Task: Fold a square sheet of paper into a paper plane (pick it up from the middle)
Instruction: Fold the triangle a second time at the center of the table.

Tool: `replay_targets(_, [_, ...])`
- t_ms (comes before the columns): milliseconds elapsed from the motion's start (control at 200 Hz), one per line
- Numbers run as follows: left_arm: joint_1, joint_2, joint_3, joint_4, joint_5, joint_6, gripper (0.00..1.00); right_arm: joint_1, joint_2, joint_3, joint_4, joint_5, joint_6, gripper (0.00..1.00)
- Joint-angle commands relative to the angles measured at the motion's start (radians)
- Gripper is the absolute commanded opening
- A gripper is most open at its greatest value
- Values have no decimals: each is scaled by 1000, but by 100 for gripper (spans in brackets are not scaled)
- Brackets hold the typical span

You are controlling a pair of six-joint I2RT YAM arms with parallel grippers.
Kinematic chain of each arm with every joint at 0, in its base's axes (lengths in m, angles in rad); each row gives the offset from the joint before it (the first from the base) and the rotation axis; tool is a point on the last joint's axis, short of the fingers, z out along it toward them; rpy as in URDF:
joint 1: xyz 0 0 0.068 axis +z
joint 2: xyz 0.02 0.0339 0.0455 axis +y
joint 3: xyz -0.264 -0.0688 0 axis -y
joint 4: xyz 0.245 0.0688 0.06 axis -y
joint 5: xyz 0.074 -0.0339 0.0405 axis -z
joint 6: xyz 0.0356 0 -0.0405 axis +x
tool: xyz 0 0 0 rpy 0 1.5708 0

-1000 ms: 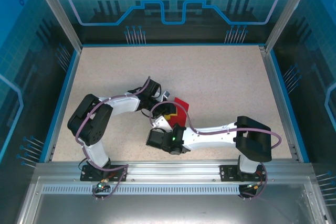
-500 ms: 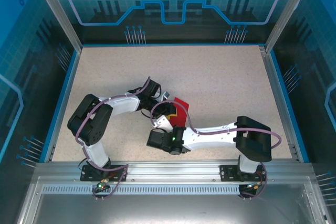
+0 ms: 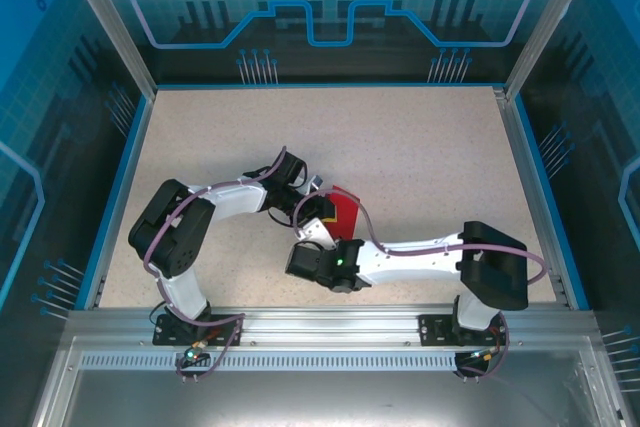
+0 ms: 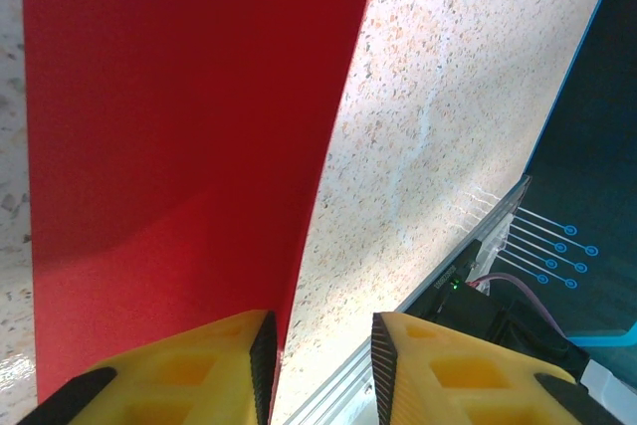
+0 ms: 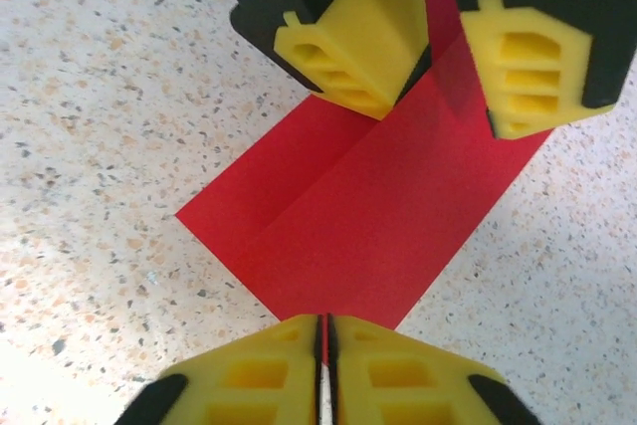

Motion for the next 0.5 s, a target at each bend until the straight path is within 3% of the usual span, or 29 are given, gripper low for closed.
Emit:
replay_targets(0, [-5, -19, 17, -32, 24, 0, 34, -28, -85, -49, 94, -90, -12, 22])
replay_targets(80, [-4, -18, 18, -34, 24, 2, 34, -49, -135, -88, 146, -145, -9, 28])
replay_targets(210, [-5, -20, 16, -31, 25, 0, 34, -59, -173, -106, 178, -192, -41, 56])
replay_targets(320, [-5, -21, 19, -28, 30, -2, 34, -46, -126, -62, 134, -168, -55, 66])
replay_targets(495, [-6, -28, 18, -24, 37, -7, 33, 1, 24, 71, -46, 14, 18, 71])
